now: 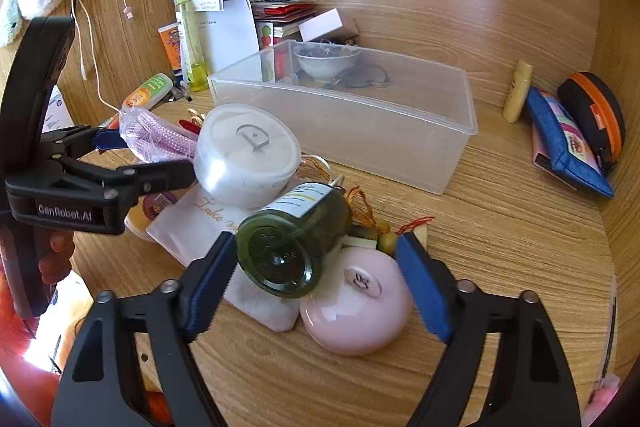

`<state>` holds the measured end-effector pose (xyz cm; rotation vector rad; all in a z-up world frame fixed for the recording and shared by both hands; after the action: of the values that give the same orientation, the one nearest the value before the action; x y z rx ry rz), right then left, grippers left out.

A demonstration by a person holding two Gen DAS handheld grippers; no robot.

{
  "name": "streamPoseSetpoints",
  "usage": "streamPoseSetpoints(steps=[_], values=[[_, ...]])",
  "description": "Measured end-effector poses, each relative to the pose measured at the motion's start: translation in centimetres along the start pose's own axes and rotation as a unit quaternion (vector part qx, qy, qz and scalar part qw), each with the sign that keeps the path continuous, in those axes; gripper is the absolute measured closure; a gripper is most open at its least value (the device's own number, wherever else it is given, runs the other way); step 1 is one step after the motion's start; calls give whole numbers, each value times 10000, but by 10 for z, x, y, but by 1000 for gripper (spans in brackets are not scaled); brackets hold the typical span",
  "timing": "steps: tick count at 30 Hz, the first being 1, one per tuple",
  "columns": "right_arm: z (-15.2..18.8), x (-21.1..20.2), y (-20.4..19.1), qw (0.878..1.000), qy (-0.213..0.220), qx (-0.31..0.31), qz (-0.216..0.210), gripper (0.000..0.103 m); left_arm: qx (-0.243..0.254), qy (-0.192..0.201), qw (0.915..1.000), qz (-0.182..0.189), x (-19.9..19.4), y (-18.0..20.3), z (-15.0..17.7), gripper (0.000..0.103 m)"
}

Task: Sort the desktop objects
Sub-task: 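Grasp the green glass bottle with the right tool while the left tool grasps the beige tape roll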

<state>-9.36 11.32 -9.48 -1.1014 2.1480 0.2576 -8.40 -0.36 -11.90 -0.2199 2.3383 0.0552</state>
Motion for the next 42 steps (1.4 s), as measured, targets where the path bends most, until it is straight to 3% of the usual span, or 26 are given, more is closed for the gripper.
streamPoseSetpoints(steps=[9, 11, 13, 15, 24, 29, 34, 42], values=[[-9, 10, 8, 9999, 39, 59, 83, 52, -272, 425, 9986, -177, -5, -12, -22, 0], [-12, 12, 10, 9999, 46, 86, 42, 58, -339, 488, 9980, -201, -5, -15, -29, 9], [-12, 14, 12, 9999, 29, 126, -13, 64, -366, 432, 9983, -162, -1, -16, -31, 26], [-12, 16, 14, 9998, 38, 170, -31, 64, -416, 272, 9987, -91, 6, -17, -29, 29], [-17, 19, 19, 9994, 148, 305, -120, 64, -456, 277, 9986, 59, -15, -29, -24, 29], [-24, 14, 19, 9991, 304, 256, -114, 65, -353, 88, 9990, 254, -28, -33, -14, 13], [-31, 8, 22, 9986, 436, 266, -115, 65, -156, 16, 9998, 110, -34, -36, 9, 9], [-35, 0, 27, 9977, 558, 325, -196, 65, -111, -338, 9984, 436, -20, -19, 30, 7]])
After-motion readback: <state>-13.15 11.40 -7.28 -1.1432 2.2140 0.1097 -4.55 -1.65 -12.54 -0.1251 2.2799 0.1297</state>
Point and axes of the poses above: each gripper's, at about its wrist camera, not at the fingertips, and x roughly the way its jaws point, y to its right, z to its underside, the point moved 10 cm from there along x, roughly the way its jaws point, and after that the axes turned 9 degrees about -z, right-handed, at the moved point
